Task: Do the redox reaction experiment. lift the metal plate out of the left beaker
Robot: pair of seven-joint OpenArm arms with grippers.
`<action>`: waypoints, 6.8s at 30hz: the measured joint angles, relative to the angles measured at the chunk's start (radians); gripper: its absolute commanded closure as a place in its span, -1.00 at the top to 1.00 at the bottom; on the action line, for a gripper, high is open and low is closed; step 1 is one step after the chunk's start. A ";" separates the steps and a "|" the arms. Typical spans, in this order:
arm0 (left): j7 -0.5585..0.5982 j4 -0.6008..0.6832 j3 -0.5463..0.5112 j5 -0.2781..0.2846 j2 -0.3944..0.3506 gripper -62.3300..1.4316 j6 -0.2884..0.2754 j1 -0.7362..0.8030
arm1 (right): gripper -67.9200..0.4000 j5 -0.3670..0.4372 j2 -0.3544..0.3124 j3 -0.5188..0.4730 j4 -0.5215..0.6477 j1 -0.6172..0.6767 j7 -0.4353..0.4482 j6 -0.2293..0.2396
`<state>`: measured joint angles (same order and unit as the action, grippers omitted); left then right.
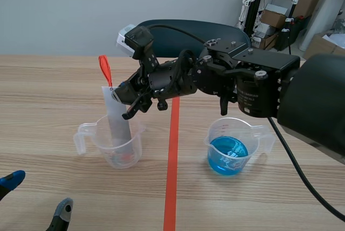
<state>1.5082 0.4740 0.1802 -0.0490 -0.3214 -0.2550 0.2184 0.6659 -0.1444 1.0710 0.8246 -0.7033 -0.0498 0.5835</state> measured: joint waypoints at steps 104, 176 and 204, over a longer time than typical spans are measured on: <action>0.000 0.000 0.000 0.000 0.000 1.00 0.000 0.000 | -0.97 0.333 -0.316 -0.005 0.562 -0.085 -0.138 0.125; 0.000 0.000 0.000 0.000 0.000 1.00 0.000 0.000 | -0.97 0.427 -0.316 -0.005 0.620 -0.116 -0.270 0.094; 0.000 0.000 0.000 0.000 0.000 1.00 0.000 0.000 | -0.97 0.427 -0.316 -0.005 0.620 -0.116 -0.270 0.094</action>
<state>1.5082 0.4740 0.1802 -0.0490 -0.3214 -0.2550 0.2184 1.0927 -0.4603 1.0664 1.4441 -0.8196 -0.3202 0.6773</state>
